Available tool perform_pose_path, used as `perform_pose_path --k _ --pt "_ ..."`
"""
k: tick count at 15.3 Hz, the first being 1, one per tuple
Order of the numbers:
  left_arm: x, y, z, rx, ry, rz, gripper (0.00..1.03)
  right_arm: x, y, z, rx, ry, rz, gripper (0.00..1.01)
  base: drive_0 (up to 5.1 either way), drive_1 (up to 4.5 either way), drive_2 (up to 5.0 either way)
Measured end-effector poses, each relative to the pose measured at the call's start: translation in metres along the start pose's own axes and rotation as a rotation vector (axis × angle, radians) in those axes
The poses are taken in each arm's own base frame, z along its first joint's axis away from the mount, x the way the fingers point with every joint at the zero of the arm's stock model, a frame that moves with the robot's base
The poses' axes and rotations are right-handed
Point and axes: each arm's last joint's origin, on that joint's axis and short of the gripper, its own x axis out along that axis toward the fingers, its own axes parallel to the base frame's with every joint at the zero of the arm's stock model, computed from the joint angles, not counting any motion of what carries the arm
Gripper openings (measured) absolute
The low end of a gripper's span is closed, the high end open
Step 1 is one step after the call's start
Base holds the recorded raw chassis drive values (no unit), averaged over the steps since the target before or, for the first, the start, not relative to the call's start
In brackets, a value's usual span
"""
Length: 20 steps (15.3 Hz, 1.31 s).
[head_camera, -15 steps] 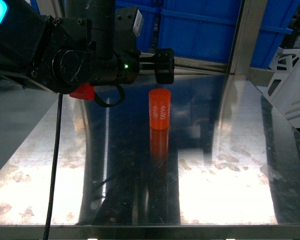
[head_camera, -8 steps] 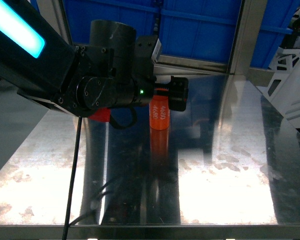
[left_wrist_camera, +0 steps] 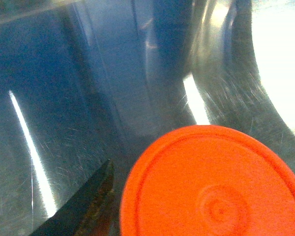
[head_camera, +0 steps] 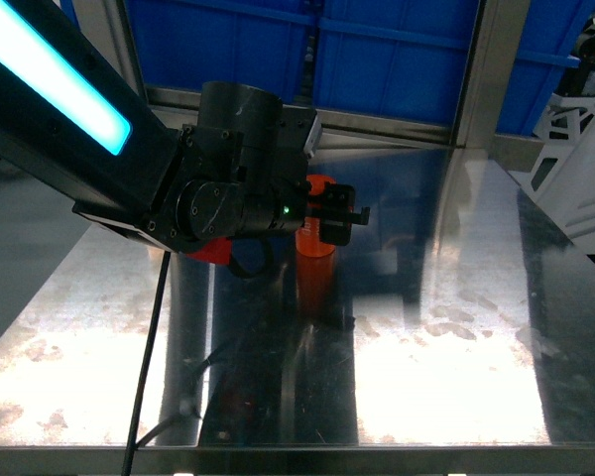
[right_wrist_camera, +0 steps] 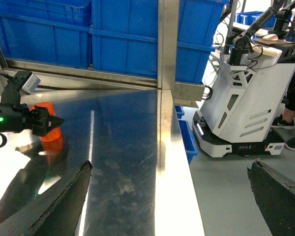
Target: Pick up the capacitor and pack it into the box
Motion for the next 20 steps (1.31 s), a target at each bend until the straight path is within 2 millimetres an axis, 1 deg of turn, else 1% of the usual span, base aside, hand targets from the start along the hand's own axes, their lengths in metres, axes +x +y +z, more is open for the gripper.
perform_pose_path --k 1,2,4,5,6,7,8,9,10,11,12,13,14,15,16,17,18,19,20 --pt "0.0 0.0 0.0 0.0 0.002 0.003 0.5 0.0 0.0 0.0 0.0 0.0 0.0 0.98 0.0 0.0 0.0" --pt "0.0 0.0 0.0 0.0 0.003 0.003 0.45 0.0 0.0 0.0 0.0 0.0 0.0 0.98 0.0 0.0 0.0" --pt "-0.001 0.004 0.0 -0.004 -0.008 0.018 0.44 0.0 0.0 0.0 0.0 0.0 0.0 0.98 0.0 0.0 0.0" --pt "-0.006 0.007 0.0 -0.01 -0.024 0.034 0.44 0.0 0.0 0.0 0.0 0.0 0.0 0.98 0.0 0.0 0.0" --pt "-0.021 0.014 0.005 -0.019 -0.064 0.059 0.44 0.0 0.0 0.0 0.0 0.0 0.0 0.98 0.0 0.0 0.0" --pt "-0.05 0.022 0.024 -0.021 -0.169 0.092 0.44 0.0 0.0 0.0 0.0 0.0 0.0 0.98 0.0 0.0 0.0" --pt "-0.086 0.028 0.049 -0.015 -0.296 0.123 0.44 0.0 0.0 0.0 0.0 0.0 0.0 0.98 0.0 0.0 0.0" --pt "-0.134 0.033 0.073 -0.011 -0.439 0.175 0.44 0.0 0.0 0.0 0.0 0.0 0.0 0.98 0.0 0.0 0.0" --pt "-0.171 0.034 0.081 -0.015 -0.516 0.219 0.44 0.0 0.0 0.0 0.0 0.0 0.0 0.98 0.0 0.0 0.0" --pt "-0.198 0.032 0.075 -0.023 -0.53 0.255 0.44 0.0 0.0 0.0 0.0 0.0 0.0 0.98 0.0 0.0 0.0" --pt "-0.222 0.031 0.061 -0.038 -0.511 0.305 0.44 0.0 0.0 0.0 0.0 0.0 0.0 0.98 0.0 0.0 0.0" --pt "-0.248 0.028 0.055 -0.061 -0.522 0.349 0.44 0.0 0.0 0.0 0.0 0.0 0.0 0.98 0.0 0.0 0.0" --pt "-0.265 0.026 0.068 -0.069 -0.608 0.353 0.44 0.0 0.0 0.0 0.0 0.0 0.0 0.98 0.0 0.0 0.0" --pt "-0.269 0.027 0.075 -0.071 -0.618 0.371 0.44 0.0 0.0 0.0 0.0 0.0 0.0 0.98 0.0 0.0 0.0" --pt "-0.273 0.031 0.059 -0.056 -0.497 0.429 0.44 0.0 0.0 0.0 0.0 0.0 0.0 0.98 0.0 0.0 0.0" --pt "-0.281 0.033 0.03 -0.04 -0.438 0.436 0.44 0.0 0.0 0.0 0.0 0.0 0.0 0.98 0.0 0.0 0.0" --pt "-0.295 0.037 0.014 -0.039 -0.443 0.452 0.44 0.0 0.0 0.0 0.0 0.0 0.0 0.98 0.0 0.0 0.0" --pt "-0.309 0.039 0.006 -0.04 -0.478 0.466 0.44 0.0 0.0 0.0 0.0 0.0 0.0 0.98 0.0 0.0 0.0" --pt "-0.317 0.038 -0.005 -0.038 -0.478 0.458 0.44 0.0 0.0 0.0 0.0 0.0 0.0 0.98 0.0 0.0 0.0"
